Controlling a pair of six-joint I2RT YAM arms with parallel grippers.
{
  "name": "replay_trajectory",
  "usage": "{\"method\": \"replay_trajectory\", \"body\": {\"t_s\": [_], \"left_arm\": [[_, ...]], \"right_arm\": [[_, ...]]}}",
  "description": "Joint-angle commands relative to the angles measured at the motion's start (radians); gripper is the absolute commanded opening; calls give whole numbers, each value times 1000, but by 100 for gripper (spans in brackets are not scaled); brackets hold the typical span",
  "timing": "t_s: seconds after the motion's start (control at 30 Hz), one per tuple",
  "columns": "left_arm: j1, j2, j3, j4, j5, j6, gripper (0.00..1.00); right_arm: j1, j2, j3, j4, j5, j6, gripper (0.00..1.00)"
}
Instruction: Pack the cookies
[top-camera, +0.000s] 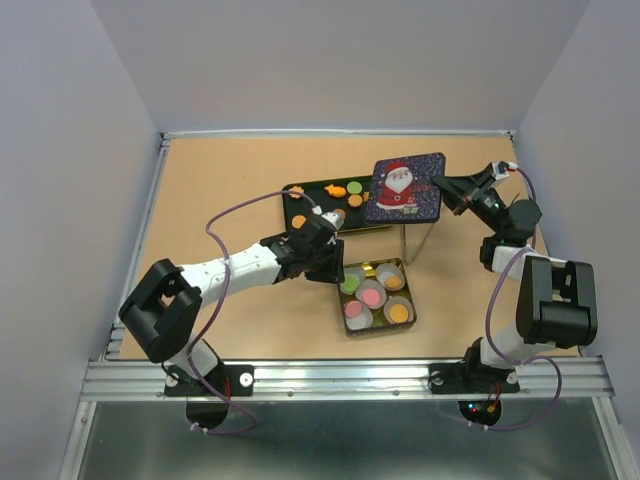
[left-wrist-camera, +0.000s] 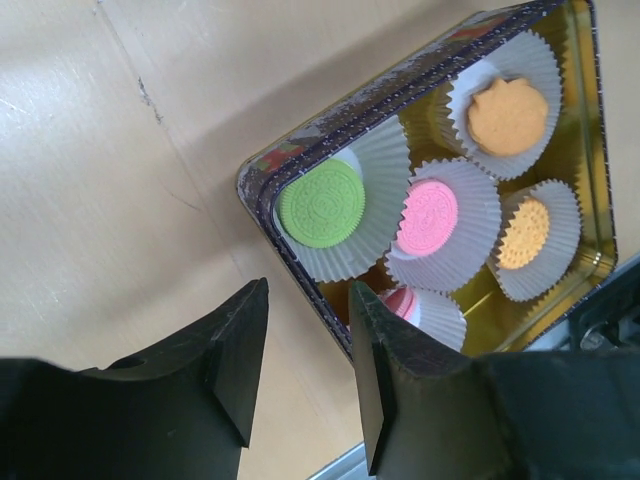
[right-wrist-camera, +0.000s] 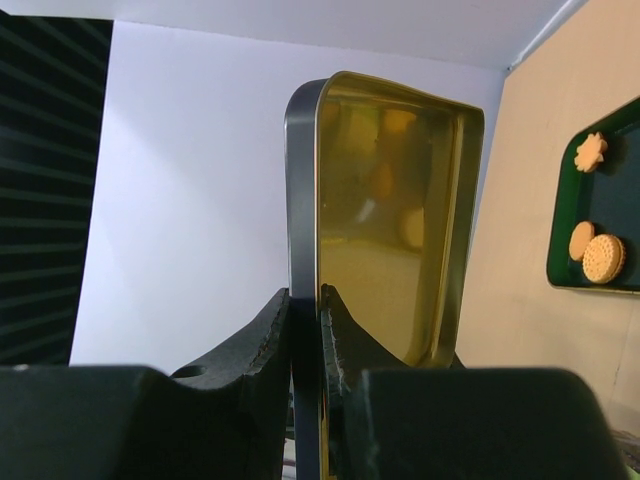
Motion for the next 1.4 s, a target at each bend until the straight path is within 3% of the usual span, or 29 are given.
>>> {"method": "replay_trajectory", "body": {"t_s": [0.0, 0.2, 0.53, 0.67, 1.07, 1.37], "left_arm": [[-21, 30, 62, -50, -79, 6, 48], [-37, 65, 85, -61, -110, 8, 44], [-43, 126, 181, -139, -184, 21, 17], [-43, 142, 217, -194, -243, 35, 12], [-12, 151, 214, -296, -403, 9, 8], [187, 74, 201, -251, -386, 83, 6]], "right_arm": [[-1, -33, -35, 382, -12, 8, 0], [0, -33, -49, 382, -21, 4, 1], [0, -26, -55, 384, -32, -1, 1], [-1, -27, -55, 384, -32, 1, 0], [0, -18, -51, 385, -38, 2, 0], [0, -10, -43, 393, -34, 13, 0]]}}
